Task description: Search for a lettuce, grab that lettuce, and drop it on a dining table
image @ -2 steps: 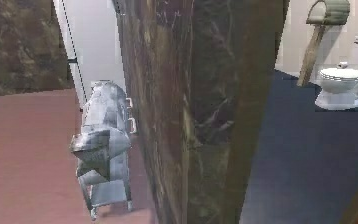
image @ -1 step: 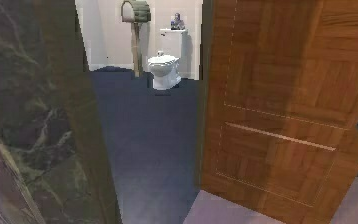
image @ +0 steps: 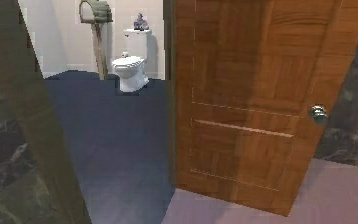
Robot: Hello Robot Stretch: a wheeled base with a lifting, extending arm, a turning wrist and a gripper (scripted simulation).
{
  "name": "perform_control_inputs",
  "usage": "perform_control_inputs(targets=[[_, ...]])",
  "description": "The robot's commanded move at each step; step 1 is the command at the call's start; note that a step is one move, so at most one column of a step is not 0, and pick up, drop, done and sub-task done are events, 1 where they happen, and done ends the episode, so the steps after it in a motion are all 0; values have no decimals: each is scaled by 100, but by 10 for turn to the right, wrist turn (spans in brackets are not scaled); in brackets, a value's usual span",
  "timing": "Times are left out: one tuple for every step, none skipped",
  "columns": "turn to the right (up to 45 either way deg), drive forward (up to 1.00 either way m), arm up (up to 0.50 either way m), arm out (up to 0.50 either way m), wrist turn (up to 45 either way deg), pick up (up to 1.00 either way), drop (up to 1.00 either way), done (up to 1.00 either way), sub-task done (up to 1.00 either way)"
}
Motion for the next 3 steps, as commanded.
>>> perform_control_inputs(targets=[[0, 10, 0, 0, 0, 0, 0, 0, 0], [450, 0, 0, 0, 0, 0, 0, 0, 0], [390, 0, 0, 0, 0, 0, 0, 0, 0]])
